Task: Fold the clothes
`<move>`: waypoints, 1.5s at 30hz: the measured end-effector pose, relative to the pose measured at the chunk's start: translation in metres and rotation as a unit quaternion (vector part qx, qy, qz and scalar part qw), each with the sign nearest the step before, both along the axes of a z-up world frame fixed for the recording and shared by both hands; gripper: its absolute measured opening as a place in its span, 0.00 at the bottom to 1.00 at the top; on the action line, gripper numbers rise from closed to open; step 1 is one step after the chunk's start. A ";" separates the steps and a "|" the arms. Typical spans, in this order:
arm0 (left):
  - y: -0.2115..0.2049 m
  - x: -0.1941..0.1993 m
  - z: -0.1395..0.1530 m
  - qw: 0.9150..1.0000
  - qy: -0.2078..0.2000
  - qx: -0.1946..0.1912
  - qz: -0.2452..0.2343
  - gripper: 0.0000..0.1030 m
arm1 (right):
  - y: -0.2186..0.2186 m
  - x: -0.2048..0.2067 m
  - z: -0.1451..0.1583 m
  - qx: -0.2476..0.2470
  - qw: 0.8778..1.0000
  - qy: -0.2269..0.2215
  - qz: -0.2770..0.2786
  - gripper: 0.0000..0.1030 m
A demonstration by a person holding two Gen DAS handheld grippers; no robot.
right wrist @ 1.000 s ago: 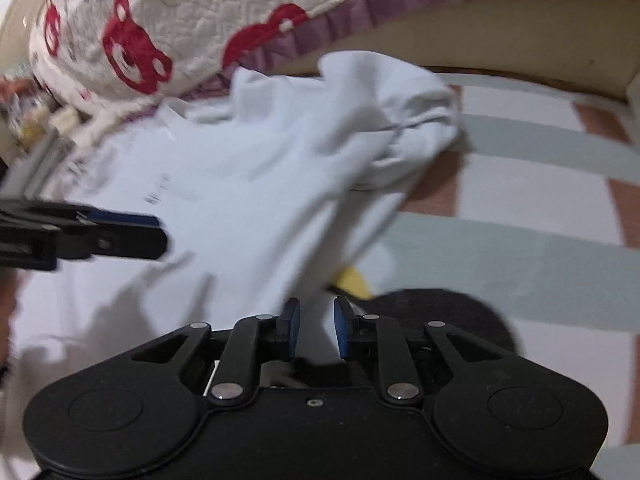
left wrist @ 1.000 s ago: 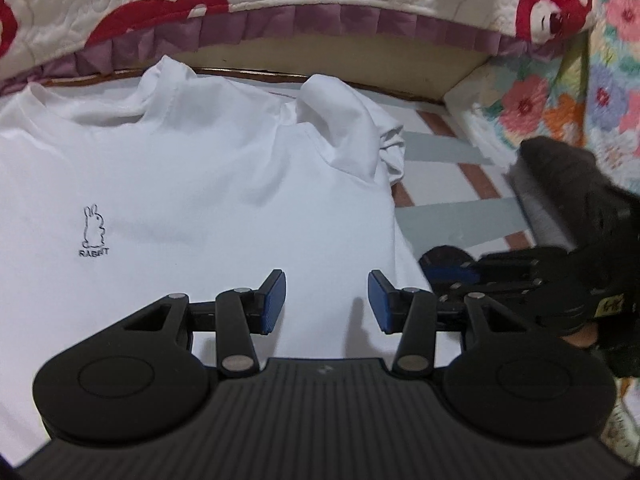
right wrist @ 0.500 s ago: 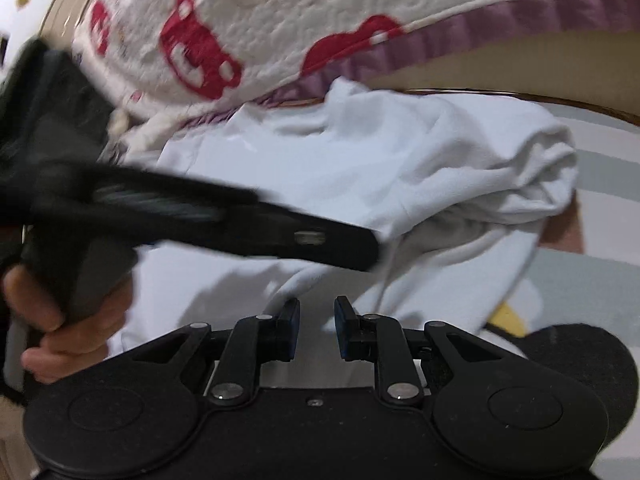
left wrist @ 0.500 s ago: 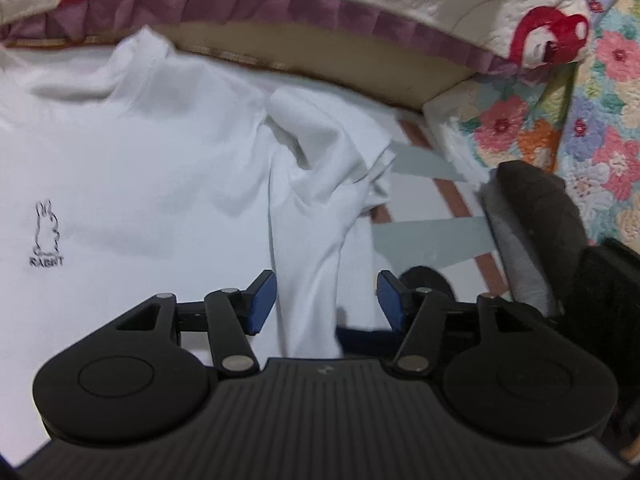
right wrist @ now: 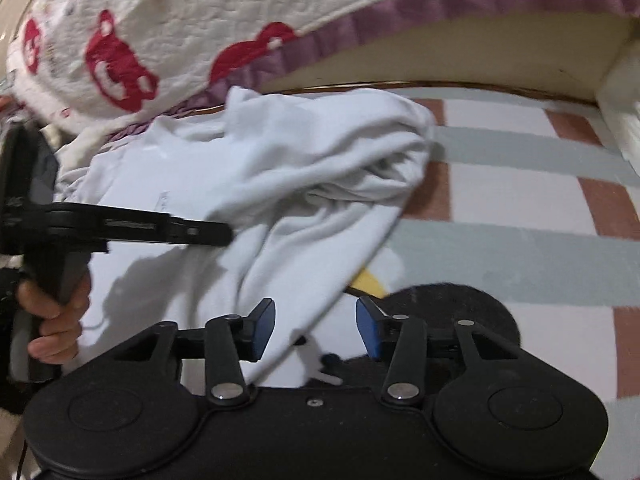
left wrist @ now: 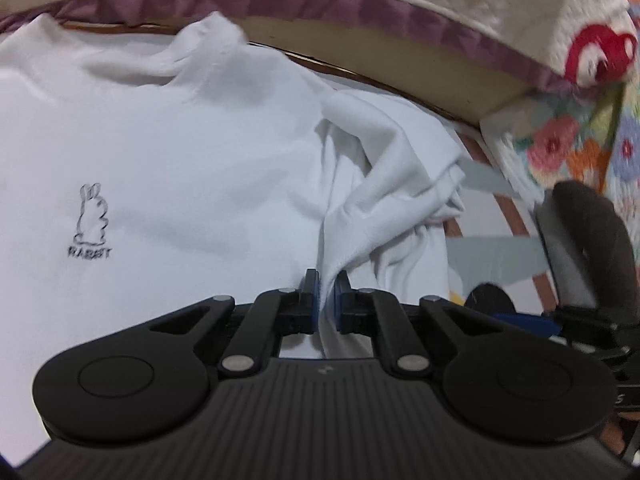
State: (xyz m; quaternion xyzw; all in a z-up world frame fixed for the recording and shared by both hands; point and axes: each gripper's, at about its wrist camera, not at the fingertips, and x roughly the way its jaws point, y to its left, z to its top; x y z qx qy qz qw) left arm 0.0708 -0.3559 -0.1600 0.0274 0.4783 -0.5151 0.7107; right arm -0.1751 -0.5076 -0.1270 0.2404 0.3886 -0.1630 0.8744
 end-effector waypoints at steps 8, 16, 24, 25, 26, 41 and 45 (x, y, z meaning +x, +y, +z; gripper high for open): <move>0.010 0.011 0.003 0.999 -0.010 0.003 0.046 0.06 | -0.010 0.023 -0.020 0.054 0.998 -0.002 -0.039 0.55; 0.022 0.020 0.002 0.998 0.005 -0.004 0.063 0.06 | 0.002 0.051 -0.021 -0.010 0.998 0.056 0.016 0.03; 0.024 0.021 0.010 0.998 0.008 -0.026 0.060 0.06 | -0.037 0.022 0.034 -0.156 0.983 0.086 -0.051 0.03; 0.024 0.020 0.010 0.998 0.007 -0.026 0.060 0.06 | -0.046 0.018 0.039 -0.173 0.979 0.096 -0.057 0.03; 0.024 0.020 0.011 0.998 0.006 -0.025 0.061 0.06 | -0.055 0.015 0.045 -0.190 0.974 0.106 -0.063 0.03; 0.002 -0.025 0.009 1.000 -0.014 -0.019 -0.013 0.07 | -0.175 -0.013 0.097 -0.393 0.878 0.229 -0.152 0.07; 0.001 -0.028 0.002 1.000 -0.027 0.000 -0.011 0.08 | -0.190 -0.009 0.083 -0.346 0.893 0.208 -0.200 0.39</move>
